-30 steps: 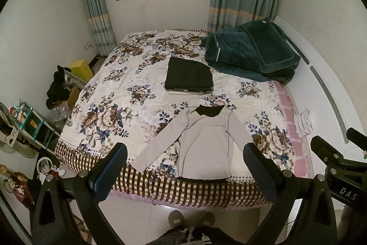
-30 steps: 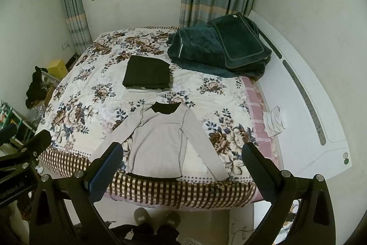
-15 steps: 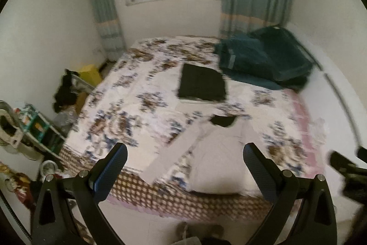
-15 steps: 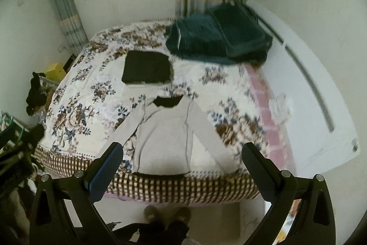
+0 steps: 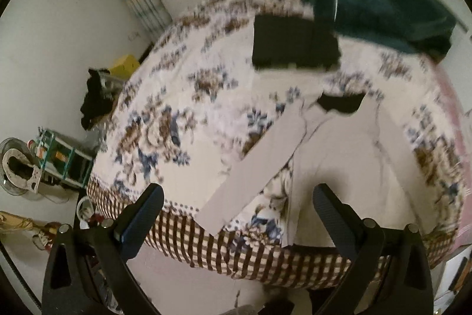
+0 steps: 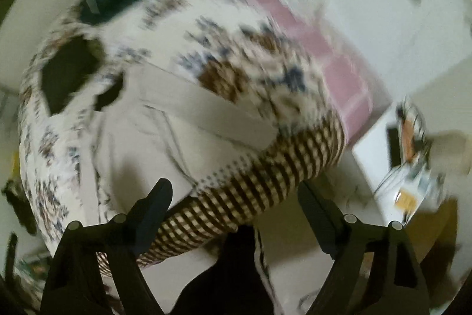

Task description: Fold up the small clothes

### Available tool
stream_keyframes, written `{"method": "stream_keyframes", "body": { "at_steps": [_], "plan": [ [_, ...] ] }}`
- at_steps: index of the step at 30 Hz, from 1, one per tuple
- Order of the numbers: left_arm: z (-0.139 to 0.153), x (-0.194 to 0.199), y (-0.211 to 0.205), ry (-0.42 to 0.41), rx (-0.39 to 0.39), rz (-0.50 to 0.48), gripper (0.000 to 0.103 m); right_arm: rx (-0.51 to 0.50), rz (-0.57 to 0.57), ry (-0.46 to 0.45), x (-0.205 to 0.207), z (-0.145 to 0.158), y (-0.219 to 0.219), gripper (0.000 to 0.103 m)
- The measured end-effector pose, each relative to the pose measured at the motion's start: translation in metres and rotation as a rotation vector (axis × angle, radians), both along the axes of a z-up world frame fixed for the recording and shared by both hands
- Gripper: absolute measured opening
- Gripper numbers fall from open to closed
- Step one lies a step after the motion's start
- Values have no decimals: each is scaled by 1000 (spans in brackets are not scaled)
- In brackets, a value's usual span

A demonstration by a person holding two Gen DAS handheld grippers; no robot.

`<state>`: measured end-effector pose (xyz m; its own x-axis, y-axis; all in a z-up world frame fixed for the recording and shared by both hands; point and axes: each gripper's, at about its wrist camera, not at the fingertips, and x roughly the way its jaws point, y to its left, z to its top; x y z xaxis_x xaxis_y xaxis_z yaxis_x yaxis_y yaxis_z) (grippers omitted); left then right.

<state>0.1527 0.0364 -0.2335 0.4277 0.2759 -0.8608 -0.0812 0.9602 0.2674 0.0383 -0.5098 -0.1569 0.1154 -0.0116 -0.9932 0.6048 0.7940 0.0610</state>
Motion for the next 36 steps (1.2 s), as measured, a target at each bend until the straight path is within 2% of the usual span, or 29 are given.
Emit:
{"method": "stream_keyframes", "body": {
  "at_steps": [3, 4, 5, 7, 11, 13, 14, 15, 16, 17, 18, 19, 20, 21, 23, 26, 27, 30, 32, 33, 34, 35, 36],
  "plan": [
    [-55, 10, 2, 82, 29, 44, 103, 122, -9, 29, 5, -85, -27, 88],
    [-72, 10, 4, 109, 37, 59, 103, 177, 6, 66, 12, -124, -27, 88],
    [-95, 11, 7, 148, 37, 72, 103, 208, 18, 89, 14, -148, -23, 88],
    [-135, 10, 11, 214, 40, 93, 103, 296, 76, 134, 27, -211, -4, 82],
    [-214, 3, 19, 325, -51, 110, 103, 359, 184, 178, 47, -289, 44, 81],
    [-250, 2, 20, 361, -135, 96, 100, 390, 204, 187, 56, -330, 62, 81],
    [-269, 3, 19, 377, -176, 91, 97, 407, 204, 199, 59, -344, 72, 81],
    [-284, 3, 16, 390, -211, 87, 85, 430, 203, 213, 62, -362, 79, 81],
    [-303, 4, 15, 414, -255, 82, 66, 450, 198, 229, 62, -382, 88, 81],
    [-322, 4, 13, 444, -289, 82, 54, 479, 189, 229, 60, -395, 94, 81],
    [-334, 3, 12, 466, -313, 88, 28, 520, 182, 217, 60, -405, 101, 73],
    [-343, 2, 12, 471, -355, 95, 12, 544, 187, 208, 59, -412, 109, 53],
    [-345, -1, 13, 441, -399, 104, 9, 547, 202, 206, 57, -416, 115, 38],
    [-342, -5, 13, 415, -419, 108, 5, 532, 225, 211, 53, -419, 122, 6],
    [-335, -18, 12, 388, -445, 97, 3, 514, 223, 193, 37, -419, 127, 6],
    [-327, -41, 16, 399, -471, 91, 2, 453, 221, 202, 13, -409, 128, 5],
    [-325, -47, 19, 408, -474, 89, 2, 424, 225, 219, 3, -407, 130, 5],
    [-313, -53, 26, 433, -475, 82, 3, 422, 271, 308, -6, -410, 144, 5],
    [-293, -43, 36, 416, -468, 84, 6, 458, 278, 352, 5, -408, 152, 13],
    [-284, -33, 41, 397, -470, 81, 7, 466, 278, 370, 18, -402, 154, 23],
    [-273, -21, 44, 369, -475, 72, 15, 482, 272, 365, 32, -398, 153, 36],
    [-264, -4, 46, 335, -468, 56, 25, 498, 259, 324, 49, -389, 149, 45],
    [-258, 17, 47, 300, -472, 36, 53, 496, 251, 289, 59, -381, 147, 61]
  ]
}}
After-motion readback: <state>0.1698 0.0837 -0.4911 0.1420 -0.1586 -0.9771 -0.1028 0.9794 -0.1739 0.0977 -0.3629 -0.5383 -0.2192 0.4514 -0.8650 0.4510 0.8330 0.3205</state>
